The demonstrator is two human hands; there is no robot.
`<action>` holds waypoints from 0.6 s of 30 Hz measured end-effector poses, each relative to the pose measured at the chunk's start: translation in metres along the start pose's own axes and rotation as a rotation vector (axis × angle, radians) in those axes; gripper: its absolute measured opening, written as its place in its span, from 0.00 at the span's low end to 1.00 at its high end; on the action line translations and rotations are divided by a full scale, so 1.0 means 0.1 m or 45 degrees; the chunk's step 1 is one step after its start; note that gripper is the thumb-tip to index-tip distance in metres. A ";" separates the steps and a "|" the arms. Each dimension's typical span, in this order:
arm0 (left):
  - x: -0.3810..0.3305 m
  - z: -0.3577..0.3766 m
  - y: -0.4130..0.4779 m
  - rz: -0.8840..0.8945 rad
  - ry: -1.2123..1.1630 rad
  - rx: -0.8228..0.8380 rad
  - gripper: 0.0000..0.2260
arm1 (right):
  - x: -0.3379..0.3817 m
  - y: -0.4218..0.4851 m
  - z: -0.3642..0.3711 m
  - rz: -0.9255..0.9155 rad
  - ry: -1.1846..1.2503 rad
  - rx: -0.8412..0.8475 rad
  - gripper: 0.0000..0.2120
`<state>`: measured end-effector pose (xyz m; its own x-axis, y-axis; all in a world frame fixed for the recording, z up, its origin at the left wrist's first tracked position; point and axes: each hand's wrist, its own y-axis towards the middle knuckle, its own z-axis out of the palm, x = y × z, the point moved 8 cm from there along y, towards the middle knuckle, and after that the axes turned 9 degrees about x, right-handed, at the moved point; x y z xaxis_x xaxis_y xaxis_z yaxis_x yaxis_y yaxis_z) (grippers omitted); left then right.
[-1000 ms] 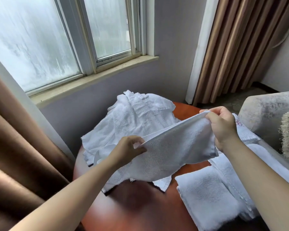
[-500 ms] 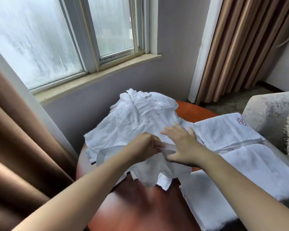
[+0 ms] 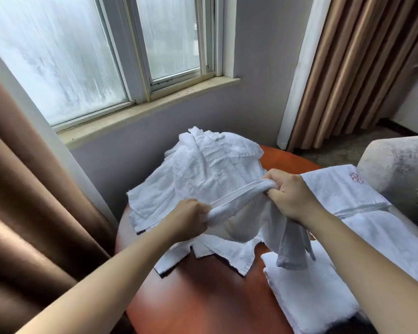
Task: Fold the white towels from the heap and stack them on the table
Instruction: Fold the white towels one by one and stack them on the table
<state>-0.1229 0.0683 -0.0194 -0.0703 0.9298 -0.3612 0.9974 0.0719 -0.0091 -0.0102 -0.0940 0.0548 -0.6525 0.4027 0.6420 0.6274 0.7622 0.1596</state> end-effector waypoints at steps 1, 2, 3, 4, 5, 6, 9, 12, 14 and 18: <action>0.09 0.04 -0.02 -0.046 0.017 0.015 0.04 | -0.01 0.00 -0.03 0.001 -0.017 0.006 0.07; 0.14 0.05 -0.03 -0.073 0.037 0.019 0.05 | -0.03 0.00 -0.06 -0.001 -0.035 0.009 0.07; 0.17 0.04 -0.03 -0.091 0.054 0.026 0.05 | -0.06 0.00 -0.10 0.008 -0.035 -0.006 0.07; 0.19 0.03 -0.03 -0.107 0.060 0.042 0.04 | -0.09 -0.02 -0.15 0.031 -0.022 -0.029 0.07; 0.21 0.03 -0.03 -0.123 0.054 0.062 0.03 | -0.14 -0.03 -0.21 0.062 0.008 -0.061 0.07; 0.24 0.04 -0.03 -0.135 0.052 0.083 0.04 | -0.19 -0.04 -0.26 0.094 0.032 -0.089 0.08; 0.22 0.06 -0.04 -0.081 0.046 0.090 0.05 | -0.39 -0.07 -0.37 0.205 0.044 -0.117 0.08; 0.06 -0.06 -0.03 0.039 -0.023 -0.029 0.07 | -0.55 -0.11 -0.39 0.306 -0.070 -0.087 0.07; -0.04 -0.17 -0.03 0.124 -0.073 -0.133 0.09 | -0.61 -0.13 -0.33 0.388 -0.210 0.003 0.10; -0.29 -0.25 0.01 0.233 -0.025 -0.163 0.03 | -0.55 -0.16 0.07 0.405 -0.424 0.288 0.11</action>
<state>-0.1205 0.0503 0.0141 0.1134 0.9245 -0.3639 0.9830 -0.0512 0.1762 0.0130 -0.1253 0.0115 -0.5673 0.7441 0.3528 0.7333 0.6514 -0.1949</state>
